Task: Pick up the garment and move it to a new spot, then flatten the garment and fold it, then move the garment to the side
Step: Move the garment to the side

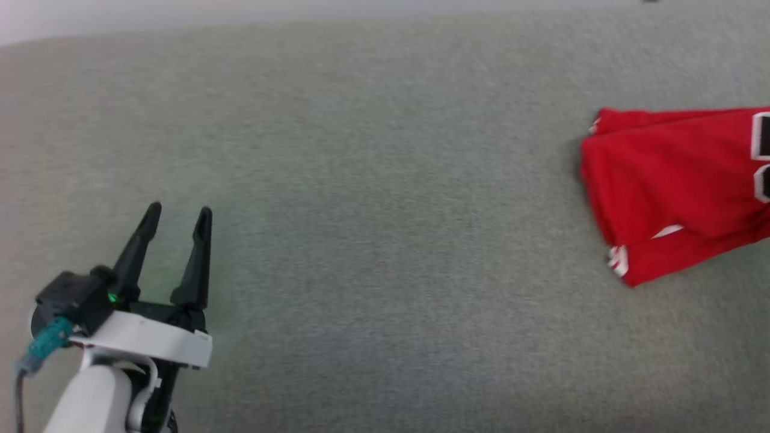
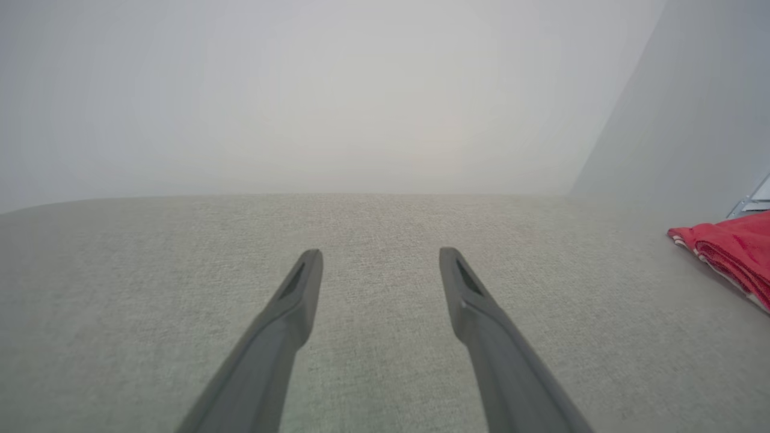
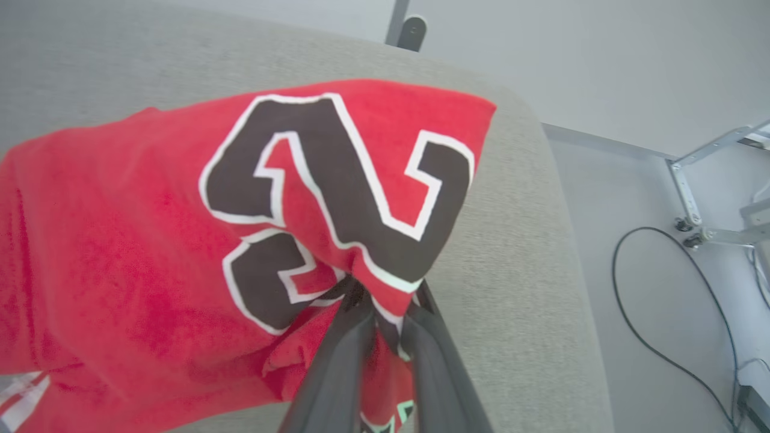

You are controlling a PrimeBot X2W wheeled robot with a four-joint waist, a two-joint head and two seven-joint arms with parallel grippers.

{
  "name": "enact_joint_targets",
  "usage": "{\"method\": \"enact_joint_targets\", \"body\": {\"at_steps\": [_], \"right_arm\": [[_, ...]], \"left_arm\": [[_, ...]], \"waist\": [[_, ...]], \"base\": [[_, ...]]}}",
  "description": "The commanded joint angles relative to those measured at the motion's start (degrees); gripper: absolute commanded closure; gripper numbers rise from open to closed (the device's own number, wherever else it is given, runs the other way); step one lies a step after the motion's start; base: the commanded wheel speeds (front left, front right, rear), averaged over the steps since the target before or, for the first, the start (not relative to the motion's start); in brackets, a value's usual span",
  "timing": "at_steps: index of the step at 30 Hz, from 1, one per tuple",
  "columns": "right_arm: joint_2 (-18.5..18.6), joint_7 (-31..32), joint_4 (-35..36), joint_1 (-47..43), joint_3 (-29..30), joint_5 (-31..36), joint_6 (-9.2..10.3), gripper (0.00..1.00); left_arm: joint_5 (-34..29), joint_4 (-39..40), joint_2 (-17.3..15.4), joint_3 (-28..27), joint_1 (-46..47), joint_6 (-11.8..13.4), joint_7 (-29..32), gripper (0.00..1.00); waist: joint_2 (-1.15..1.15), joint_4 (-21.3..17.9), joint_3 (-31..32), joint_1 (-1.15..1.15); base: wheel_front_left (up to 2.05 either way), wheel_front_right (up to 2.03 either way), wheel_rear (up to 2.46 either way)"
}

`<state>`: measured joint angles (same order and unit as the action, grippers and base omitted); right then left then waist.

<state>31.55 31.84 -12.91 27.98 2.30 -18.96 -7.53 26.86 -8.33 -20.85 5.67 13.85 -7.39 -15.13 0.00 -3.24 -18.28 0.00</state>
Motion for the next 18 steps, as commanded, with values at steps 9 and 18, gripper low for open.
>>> {"method": "enact_joint_targets", "body": {"at_steps": [9, 18], "right_arm": [[4.8, -10.2, -10.1, 4.4, -0.3, 2.6, 0.09, 1.0], [4.3, -17.2, -20.8, 8.7, -0.6, 5.3, 0.09, 1.0]], "left_arm": [[-0.2, 0.6, -3.6, 1.7, 4.0, -0.1, 0.0, 0.0], [0.4, 0.0, -5.5, 3.4, 6.1, -0.1, 0.1, 0.0]], "waist": [[0.0, -9.4, -8.5, 0.0], [0.0, -10.8, -10.2, 0.0]], "base": [[0.0, 0.0, 0.0], [0.0, 0.0, 0.0]]}}
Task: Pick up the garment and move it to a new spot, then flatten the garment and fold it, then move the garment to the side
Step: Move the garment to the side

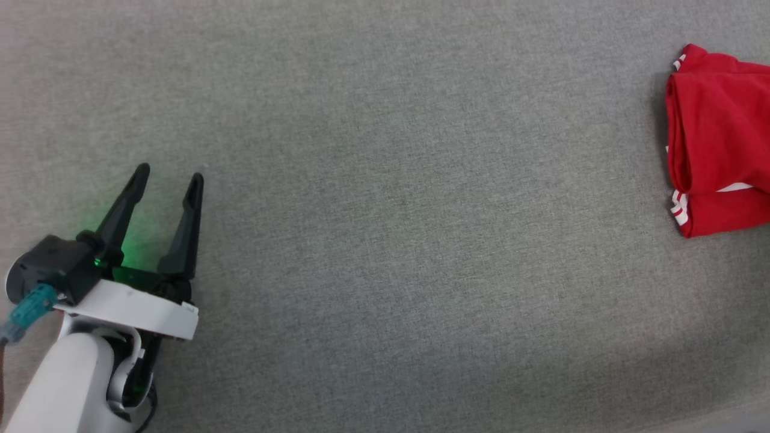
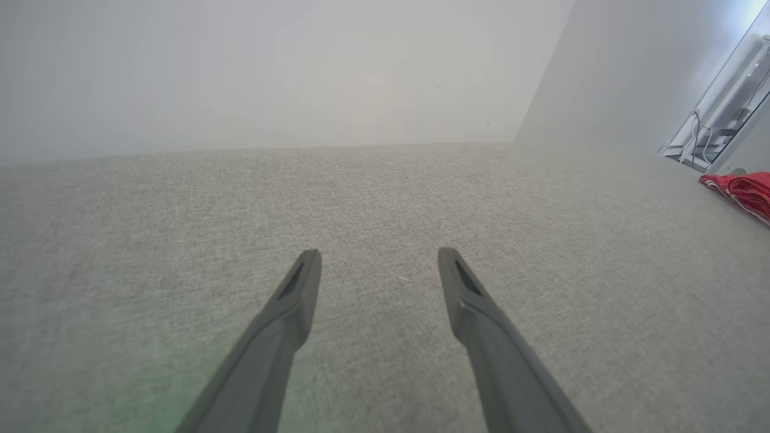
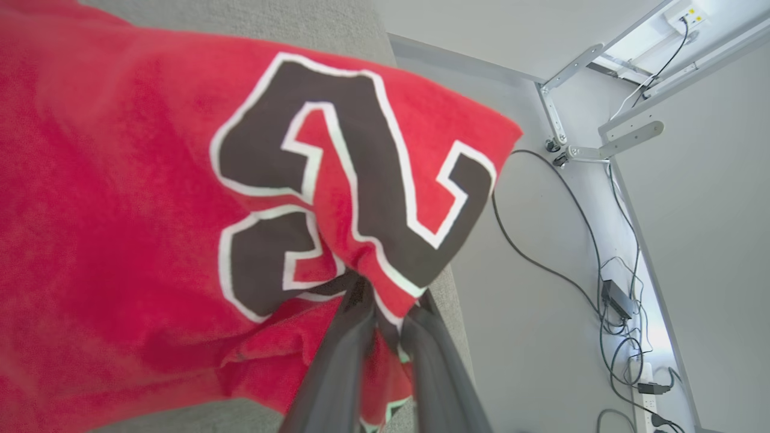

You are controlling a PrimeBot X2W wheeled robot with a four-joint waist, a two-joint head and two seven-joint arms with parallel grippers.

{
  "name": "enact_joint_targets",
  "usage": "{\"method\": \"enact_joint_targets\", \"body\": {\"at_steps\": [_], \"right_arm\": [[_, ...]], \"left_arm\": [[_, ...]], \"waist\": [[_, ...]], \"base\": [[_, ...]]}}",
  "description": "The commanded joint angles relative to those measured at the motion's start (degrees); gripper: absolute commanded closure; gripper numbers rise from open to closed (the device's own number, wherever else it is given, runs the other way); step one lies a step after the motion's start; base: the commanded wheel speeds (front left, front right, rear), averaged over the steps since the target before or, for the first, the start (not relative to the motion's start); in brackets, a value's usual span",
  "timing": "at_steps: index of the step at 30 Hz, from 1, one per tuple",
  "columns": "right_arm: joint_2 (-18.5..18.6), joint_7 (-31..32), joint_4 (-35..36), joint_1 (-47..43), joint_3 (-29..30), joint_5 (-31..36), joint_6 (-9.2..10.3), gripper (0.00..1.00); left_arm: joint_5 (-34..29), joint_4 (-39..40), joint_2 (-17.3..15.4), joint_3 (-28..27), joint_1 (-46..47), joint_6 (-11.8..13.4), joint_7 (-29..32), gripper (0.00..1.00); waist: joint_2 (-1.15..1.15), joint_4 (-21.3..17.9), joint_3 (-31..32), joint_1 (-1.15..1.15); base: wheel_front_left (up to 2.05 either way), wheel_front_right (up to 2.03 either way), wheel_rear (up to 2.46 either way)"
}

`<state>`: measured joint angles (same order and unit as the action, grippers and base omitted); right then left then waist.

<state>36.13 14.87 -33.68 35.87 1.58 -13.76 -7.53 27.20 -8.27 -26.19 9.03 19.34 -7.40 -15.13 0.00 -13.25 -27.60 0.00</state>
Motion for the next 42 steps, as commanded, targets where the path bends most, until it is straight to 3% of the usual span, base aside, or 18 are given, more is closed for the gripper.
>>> {"method": "enact_joint_targets", "body": {"at_steps": [1, 3, 4, 6, 7, 14, 20, 31, 42], "right_arm": [[-0.6, -0.8, -1.3, 1.5, 0.4, 0.0, 0.09, 1.0], [-1.0, -1.9, -3.7, 2.6, 0.2, 0.4, 0.09, 1.0], [-1.1, -2.3, -5.0, 3.3, 0.3, 0.7, 0.09, 0.91], [-1.7, -3.0, -7.4, 4.4, 0.3, 1.1, 0.09, 0.24], [-1.9, -3.4, -8.4, 5.0, 0.1, 1.4, 0.09, 0.0], [-2.0, -5.4, -12.8, 7.9, -1.5, 1.8, 0.09, 0.0], [-1.5, -8.6, -11.8, 7.9, -3.4, -0.6, 0.09, 0.0], [-3.2, -18.2, -1.4, 0.2, -8.5, -7.3, 0.09, 0.0], [-7.6, -24.8, 9.9, -12.6, -7.7, -9.4, 0.09, 0.0]], "left_arm": [[0.2, -0.1, -0.3, 0.1, 0.7, -0.1, 0.1, 0.0], [0.4, -0.3, -0.5, 0.4, 0.8, -0.1, 0.1, 0.0], [0.5, -0.4, -0.6, 0.4, 0.9, -0.1, 0.1, 0.0], [0.5, -0.7, -0.4, 0.7, 1.0, -0.1, 0.1, 0.0], [0.6, -0.9, -0.3, 0.9, 1.0, -0.1, 0.1, 0.0], [0.9, -2.1, 0.8, 1.0, 0.5, 0.1, 0.1, 0.0], [0.9, -2.8, 2.6, 0.0, -1.3, 0.2, 0.1, 0.0], [-0.9, -4.9, 5.8, -3.3, -7.5, 0.3, 0.0, 0.0], [-2.5, -5.1, 7.6, -7.0, -14.7, 0.1, 0.0, 0.0]], "waist": [[0.0, -0.8, -0.9, 0.0], [0.0, -0.6, -1.0, 0.0], [0.0, -0.5, -0.9, 0.0], [0.0, -0.2, -0.6, 0.0], [0.0, 0.0, -0.4, 0.0], [0.0, 1.6, 2.5, 0.0], [0.0, 3.6, 6.9, 0.0], [0.0, 7.7, 17.5, 0.0], [0.0, 11.5, 26.7, 0.0]], "base": [[0.0, 0.0, 0.0], [0.0, 0.0, 0.0], [0.0, 0.0, 0.0], [0.0, 0.0, 0.0], [0.0, 0.0, 0.0], [0.0, 0.0, 0.0], [0.0, 0.0, 0.0], [0.0, 0.0, 0.0], [0.0, 0.0, 0.0]]}}
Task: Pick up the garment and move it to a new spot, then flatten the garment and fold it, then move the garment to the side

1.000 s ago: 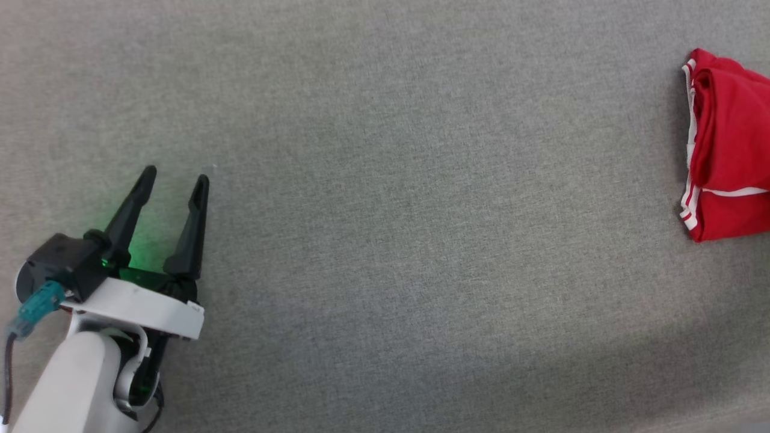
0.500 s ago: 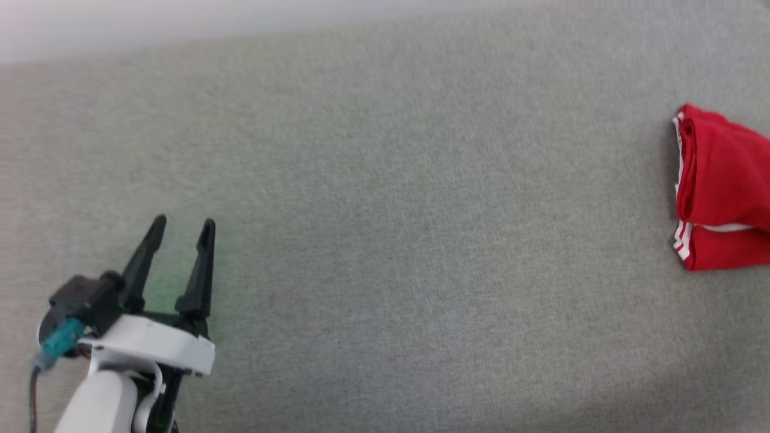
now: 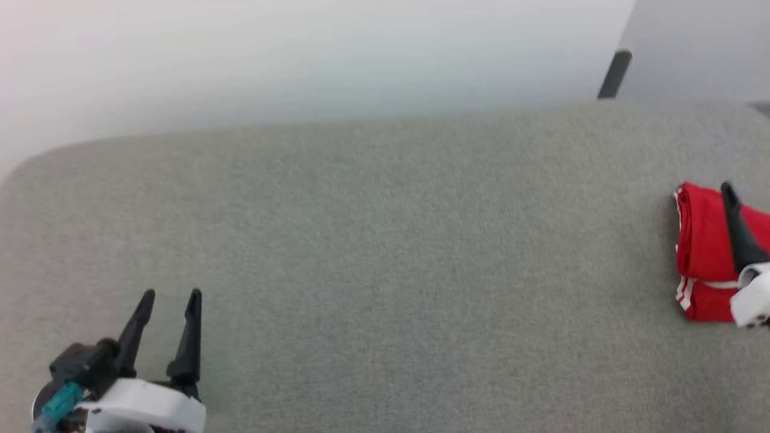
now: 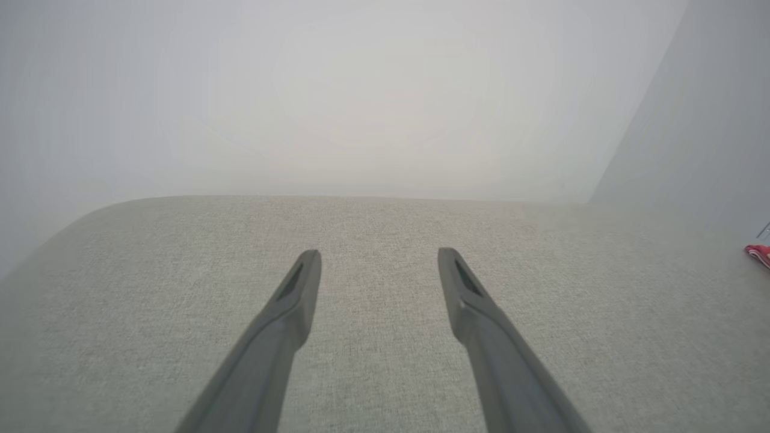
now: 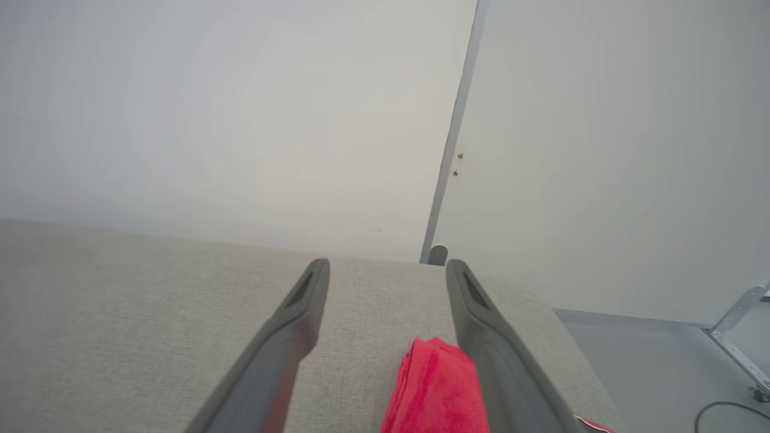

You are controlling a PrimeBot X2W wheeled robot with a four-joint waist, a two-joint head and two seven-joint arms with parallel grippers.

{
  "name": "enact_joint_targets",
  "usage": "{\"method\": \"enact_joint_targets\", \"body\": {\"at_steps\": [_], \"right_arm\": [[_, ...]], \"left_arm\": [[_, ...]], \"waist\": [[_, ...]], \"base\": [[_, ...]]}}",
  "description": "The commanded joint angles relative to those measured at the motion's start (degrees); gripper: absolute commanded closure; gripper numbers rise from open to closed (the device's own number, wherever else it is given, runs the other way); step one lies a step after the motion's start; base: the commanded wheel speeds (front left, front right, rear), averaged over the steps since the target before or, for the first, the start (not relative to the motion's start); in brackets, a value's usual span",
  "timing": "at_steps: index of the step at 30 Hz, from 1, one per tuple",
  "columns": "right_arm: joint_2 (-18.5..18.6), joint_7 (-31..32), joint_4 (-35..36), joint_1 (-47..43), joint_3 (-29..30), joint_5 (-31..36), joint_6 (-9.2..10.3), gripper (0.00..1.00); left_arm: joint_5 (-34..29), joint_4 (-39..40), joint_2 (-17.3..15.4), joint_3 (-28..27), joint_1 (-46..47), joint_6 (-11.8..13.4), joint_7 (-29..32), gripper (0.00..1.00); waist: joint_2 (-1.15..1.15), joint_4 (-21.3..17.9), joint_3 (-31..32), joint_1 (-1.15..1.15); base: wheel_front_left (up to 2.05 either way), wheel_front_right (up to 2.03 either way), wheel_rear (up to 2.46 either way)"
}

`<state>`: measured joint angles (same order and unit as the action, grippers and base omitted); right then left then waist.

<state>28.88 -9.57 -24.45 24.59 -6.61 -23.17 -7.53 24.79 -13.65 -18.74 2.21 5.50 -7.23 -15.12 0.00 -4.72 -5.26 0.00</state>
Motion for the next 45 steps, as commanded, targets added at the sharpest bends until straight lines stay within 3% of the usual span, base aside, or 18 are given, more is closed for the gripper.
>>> {"method": "enact_joint_targets", "body": {"at_steps": [1, 13, 23, 38, 39, 45], "right_arm": [[-1.0, -0.6, 1.7, -2.8, 1.0, 0.0, 0.09, 0.0], [-10.0, -0.2, 12.5, -17.3, 7.2, 3.3, 0.09, 0.0], [-15.1, 0.2, 16.3, -25.1, 9.7, 4.8, 0.08, 0.0], [-17.7, 0.3, 17.5, -29.6, 8.8, 4.0, 0.08, 0.0], [-17.5, 0.3, 17.3, -28.9, 8.9, 4.0, 0.01, 1.0], [-18.6, 1.3, 15.4, -28.5, 9.0, 0.9, 0.0, 1.0]], "left_arm": [[-0.3, 0.4, 0.2, -0.6, -1.6, 0.0, 0.0, 0.0], [-1.6, 2.8, 1.4, -6.1, -7.6, -0.2, 0.0, 0.0], [-4.4, 4.3, 2.9, -9.1, -9.6, -0.3, 0.0, 0.0], [-5.0, 6.7, 3.0, -8.6, -11.0, -0.3, 0.0, 0.0], [-4.7, 6.6, 3.2, -8.6, -10.6, -0.2, 0.0, 1.0], [-1.5, 4.7, 4.8, -8.4, -10.4, -0.1, 1.1, 1.0]], "waist": [[0.0, 3.3, 5.0, 0.0], [0.0, 5.4, 7.6, 0.0], [0.0, 6.6, 8.6, 0.0], [0.0, 7.8, 8.5, 0.0], [0.0, 7.8, 8.5, 0.0], [0.0, 7.7, 8.4, 0.0]], "base": [[0.0, 0.0, 0.0], [0.0, 0.0, 0.0], [0.0, 0.0, 0.0], [0.0, 0.0, 0.0], [0.0, 0.0, 0.0], [0.0, 0.0, 0.0]]}}
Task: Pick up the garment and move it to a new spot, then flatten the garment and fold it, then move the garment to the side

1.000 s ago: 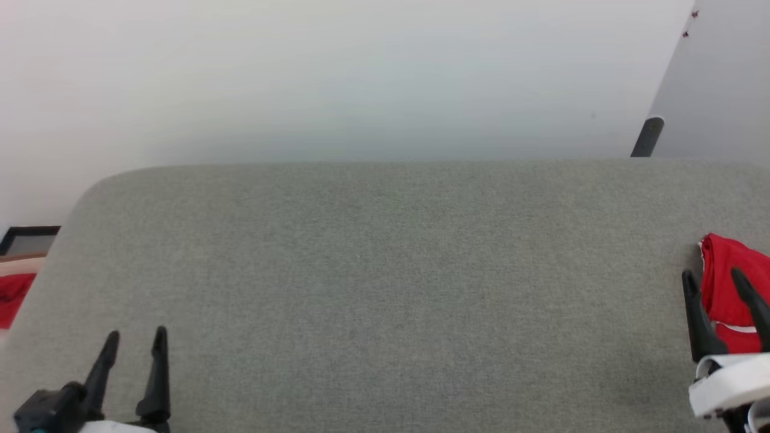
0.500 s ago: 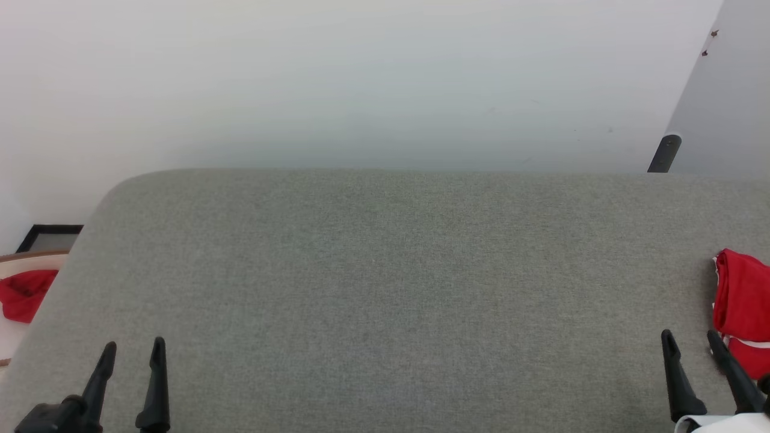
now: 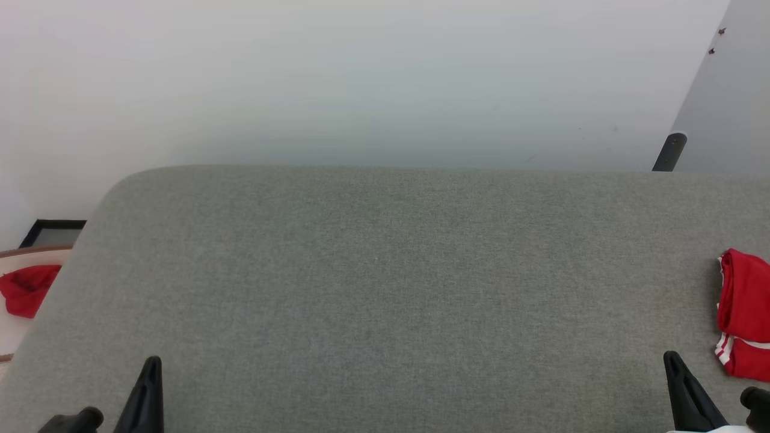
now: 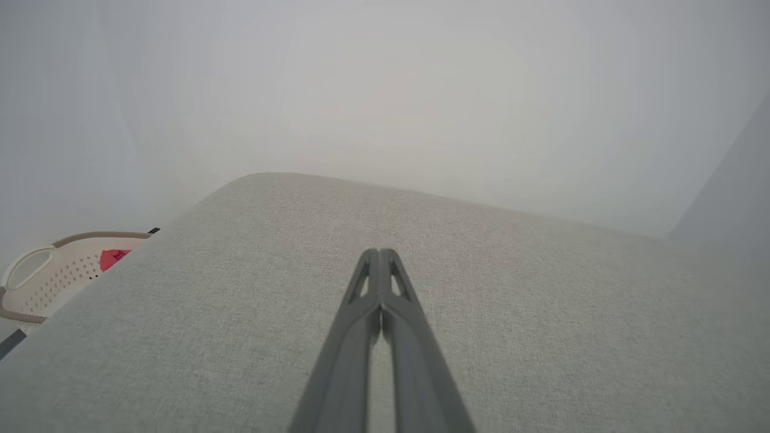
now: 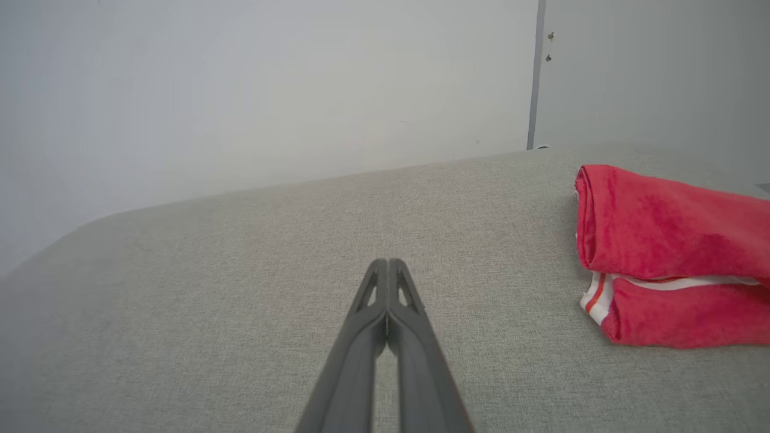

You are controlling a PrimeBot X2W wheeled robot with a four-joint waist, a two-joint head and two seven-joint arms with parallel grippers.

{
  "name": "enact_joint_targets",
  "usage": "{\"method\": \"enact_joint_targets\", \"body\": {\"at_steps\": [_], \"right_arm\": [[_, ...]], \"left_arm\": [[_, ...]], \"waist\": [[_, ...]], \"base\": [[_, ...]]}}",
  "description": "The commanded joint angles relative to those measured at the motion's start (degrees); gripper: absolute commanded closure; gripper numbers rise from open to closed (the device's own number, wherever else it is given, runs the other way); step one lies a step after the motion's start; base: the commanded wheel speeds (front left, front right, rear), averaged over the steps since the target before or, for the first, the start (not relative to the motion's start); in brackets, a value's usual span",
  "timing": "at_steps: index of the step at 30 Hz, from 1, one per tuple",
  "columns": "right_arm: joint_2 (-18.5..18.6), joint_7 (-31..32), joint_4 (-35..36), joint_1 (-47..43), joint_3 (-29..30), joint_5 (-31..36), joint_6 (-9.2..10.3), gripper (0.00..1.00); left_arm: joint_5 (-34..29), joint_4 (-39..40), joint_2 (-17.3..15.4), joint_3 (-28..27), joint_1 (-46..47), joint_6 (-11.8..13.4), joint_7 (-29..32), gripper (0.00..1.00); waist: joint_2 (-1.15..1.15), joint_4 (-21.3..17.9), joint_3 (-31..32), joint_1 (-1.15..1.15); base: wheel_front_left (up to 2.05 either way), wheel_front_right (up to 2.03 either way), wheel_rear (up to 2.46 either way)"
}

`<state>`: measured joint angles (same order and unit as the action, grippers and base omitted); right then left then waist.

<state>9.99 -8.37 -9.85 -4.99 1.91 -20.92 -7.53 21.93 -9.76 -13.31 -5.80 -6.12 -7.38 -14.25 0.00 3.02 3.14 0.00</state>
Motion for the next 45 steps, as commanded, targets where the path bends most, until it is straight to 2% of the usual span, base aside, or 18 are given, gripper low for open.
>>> {"method": "enact_joint_targets", "body": {"at_steps": [1, 21, 45], "right_arm": [[0.2, 0.4, 0.7, 1.3, 0.5, -2.4, 0.0, 1.0], [-1.7, 4.1, -0.4, 3.9, 1.6, -20.4, 0.01, 1.0], [-3.5, 7.7, -1.6, 6.5, 2.6, -37.3, 0.03, 1.0]], "left_arm": [[2.3, 0.7, -0.5, -0.4, 1.4, 0.0, 0.6, 1.0], [20.1, -0.4, 2.3, -0.5, 4.3, 0.0, 5.8, 1.0], [36.7, -1.6, 5.0, -0.6, 7.1, -0.1, 10.7, 1.0]], "waist": [[0.0, 0.0, 0.0, 0.0], [0.0, -0.5, -0.6, 0.0], [0.0, -1.1, -1.2, 0.0]], "base": [[0.0, 0.0, 0.0], [0.0, 0.0, 0.0], [0.0, 0.0, 0.0]]}}
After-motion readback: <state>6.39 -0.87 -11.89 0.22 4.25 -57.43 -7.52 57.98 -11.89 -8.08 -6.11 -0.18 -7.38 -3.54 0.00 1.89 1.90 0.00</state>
